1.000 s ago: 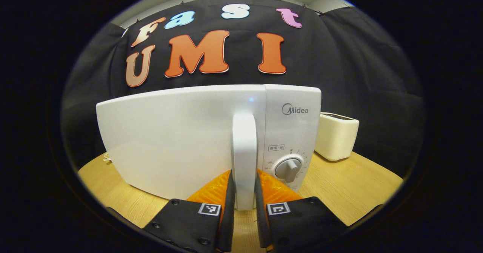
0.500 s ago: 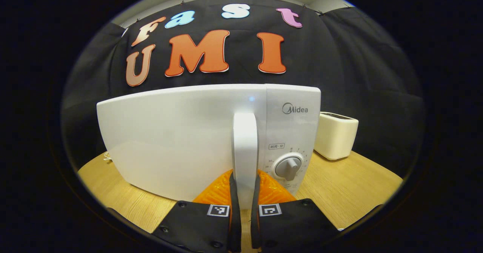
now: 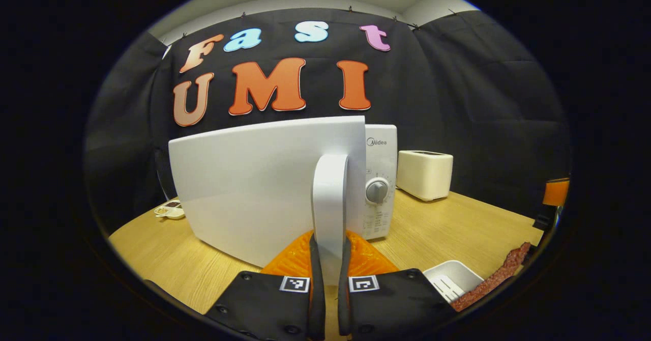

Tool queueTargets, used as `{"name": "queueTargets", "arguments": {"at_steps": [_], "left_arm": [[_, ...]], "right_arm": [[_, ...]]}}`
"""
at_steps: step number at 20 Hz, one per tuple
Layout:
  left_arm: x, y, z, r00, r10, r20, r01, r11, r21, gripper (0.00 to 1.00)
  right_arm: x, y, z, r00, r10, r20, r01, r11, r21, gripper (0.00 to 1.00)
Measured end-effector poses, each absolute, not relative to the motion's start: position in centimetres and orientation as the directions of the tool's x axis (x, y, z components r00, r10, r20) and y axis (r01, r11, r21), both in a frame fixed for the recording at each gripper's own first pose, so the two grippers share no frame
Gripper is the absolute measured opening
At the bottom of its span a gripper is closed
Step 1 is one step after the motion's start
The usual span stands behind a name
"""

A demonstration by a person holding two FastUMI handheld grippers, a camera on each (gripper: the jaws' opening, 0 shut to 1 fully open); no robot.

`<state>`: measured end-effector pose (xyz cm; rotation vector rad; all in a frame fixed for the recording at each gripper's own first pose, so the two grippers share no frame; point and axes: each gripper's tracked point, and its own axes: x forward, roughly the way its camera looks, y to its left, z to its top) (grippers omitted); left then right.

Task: Open the microwave oven with the left hand, put the food in, and close the microwave oven.

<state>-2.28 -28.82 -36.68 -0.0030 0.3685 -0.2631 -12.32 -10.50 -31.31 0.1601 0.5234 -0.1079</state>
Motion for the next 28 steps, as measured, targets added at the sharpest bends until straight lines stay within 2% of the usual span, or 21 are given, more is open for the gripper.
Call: {"name": "queueTargets", "arguments": {"at_steps": [5,12,16,20,22,25,28], "left_arm": [[-6.9,-24.1,-35.5,0.898,-0.265,-0.352,0.257,0.964,-0.070,0.14],[-11.4,-16.0,-34.3,0.914,-0.214,-0.344,0.212,0.976,-0.042,0.13],[-12.6,-11.2,-34.3,0.927,-0.157,-0.340,0.168,0.986,0.003,0.13],[-13.6,-4.5,-34.3,0.941,-0.058,-0.334,0.065,0.998,0.012,0.13],[-13.7,-2.6,-34.6,0.937,-0.060,-0.343,0.050,0.998,-0.036,0.12],[-13.7,-1.6,-34.5,0.935,-0.104,-0.339,0.099,0.995,-0.032,0.12],[-13.7,0.1,-34.4,0.933,-0.144,-0.329,0.138,0.990,-0.043,0.12]], "right_arm": [[-12.8,-9.3,-32.6,0.840,-0.055,-0.540,0.152,0.979,0.137,0.94],[-14.3,-7.7,-34.8,0.803,-0.050,-0.594,0.184,0.969,0.166,0.95],[-14.9,-6.5,-36.3,0.772,-0.035,-0.635,0.183,0.969,0.168,0.94],[-15.2,-5.8,-37.5,0.746,-0.026,-0.665,0.197,0.963,0.183,0.93],[-15.3,-5.6,-37.9,0.740,-0.017,-0.673,0.211,0.955,0.207,0.92],[-15.5,-4.7,-38.4,0.730,-0.003,-0.683,0.222,0.947,0.233,0.89],[-15.0,-4.5,-38.3,0.730,-0.025,-0.683,0.244,0.943,0.226,0.82]]}}
